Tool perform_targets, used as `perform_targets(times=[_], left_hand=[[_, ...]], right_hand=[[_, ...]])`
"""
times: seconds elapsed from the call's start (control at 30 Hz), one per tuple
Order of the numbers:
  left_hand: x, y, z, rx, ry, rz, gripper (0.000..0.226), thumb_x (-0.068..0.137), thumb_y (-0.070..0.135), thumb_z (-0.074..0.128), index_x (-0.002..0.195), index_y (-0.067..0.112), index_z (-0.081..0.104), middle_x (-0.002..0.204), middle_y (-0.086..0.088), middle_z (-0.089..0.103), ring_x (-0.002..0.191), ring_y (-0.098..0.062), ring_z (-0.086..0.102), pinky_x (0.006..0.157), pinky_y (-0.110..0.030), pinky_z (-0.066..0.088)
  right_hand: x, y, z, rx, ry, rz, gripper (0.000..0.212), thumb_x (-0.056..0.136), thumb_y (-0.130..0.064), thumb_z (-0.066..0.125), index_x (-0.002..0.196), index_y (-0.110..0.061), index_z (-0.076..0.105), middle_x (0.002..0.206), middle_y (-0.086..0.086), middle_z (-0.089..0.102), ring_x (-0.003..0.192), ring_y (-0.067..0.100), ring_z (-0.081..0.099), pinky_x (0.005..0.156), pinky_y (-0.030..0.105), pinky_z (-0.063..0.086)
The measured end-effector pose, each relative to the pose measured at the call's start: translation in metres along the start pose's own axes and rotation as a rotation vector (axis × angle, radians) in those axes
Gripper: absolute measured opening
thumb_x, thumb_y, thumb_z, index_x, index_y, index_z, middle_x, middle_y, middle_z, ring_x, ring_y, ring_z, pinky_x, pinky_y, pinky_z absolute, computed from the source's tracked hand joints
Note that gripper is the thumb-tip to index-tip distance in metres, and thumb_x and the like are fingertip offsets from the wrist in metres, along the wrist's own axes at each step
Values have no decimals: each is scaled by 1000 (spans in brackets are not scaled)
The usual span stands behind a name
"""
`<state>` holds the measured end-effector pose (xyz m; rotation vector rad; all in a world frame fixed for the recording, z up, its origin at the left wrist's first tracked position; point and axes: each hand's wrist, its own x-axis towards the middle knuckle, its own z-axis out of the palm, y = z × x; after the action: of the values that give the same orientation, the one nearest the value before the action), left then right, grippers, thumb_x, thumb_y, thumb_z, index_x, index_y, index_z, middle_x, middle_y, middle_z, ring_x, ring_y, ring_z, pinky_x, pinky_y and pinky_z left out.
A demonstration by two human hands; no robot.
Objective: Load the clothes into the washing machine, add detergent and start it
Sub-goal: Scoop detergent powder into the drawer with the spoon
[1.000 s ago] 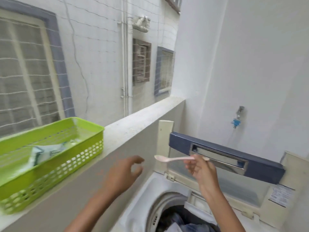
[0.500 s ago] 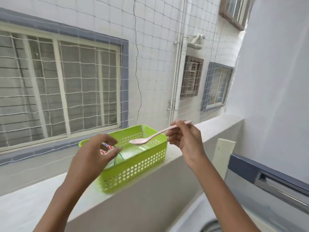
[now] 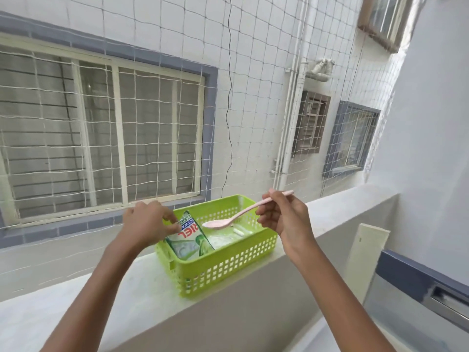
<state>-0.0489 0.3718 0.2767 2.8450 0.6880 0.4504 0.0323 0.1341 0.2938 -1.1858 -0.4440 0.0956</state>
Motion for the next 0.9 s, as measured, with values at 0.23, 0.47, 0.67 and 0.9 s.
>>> perform_targets(times=[0.23,0.47,0.67,0.9], left_hand=[[-9,26,6,-319,50,167,11,78,33,71,80,39,62,115,2,57,115,-24,49,94,-38,40],[-31,52,13,-574,112,281,32,78,18,72,69,43,54,119,12,43,101,-13,51,89,-31,45],[-40,55,18,-715,179,304,34,72,7,75,74,32,52,110,15,46,97,-14,57,76,-12,47],[-45,56,21,-709,79,273,50,72,22,78,102,46,46,112,20,51,95,-13,61,83,-43,55]], right_hand=[[0,-2,-8,33,37,-46,15,92,-21,53,85,-9,58,56,6,64,40,14,55,44,21,45],[1,-16,-11,-12,16,-112,16,92,-19,52,83,-8,59,54,6,62,41,16,54,44,22,46],[1,-21,-7,-216,-203,-186,14,91,-8,53,78,-10,59,54,7,61,40,18,53,46,26,44],[1,-14,14,-779,-588,-151,11,91,-14,55,81,-16,59,61,-4,58,55,6,53,48,15,41]])
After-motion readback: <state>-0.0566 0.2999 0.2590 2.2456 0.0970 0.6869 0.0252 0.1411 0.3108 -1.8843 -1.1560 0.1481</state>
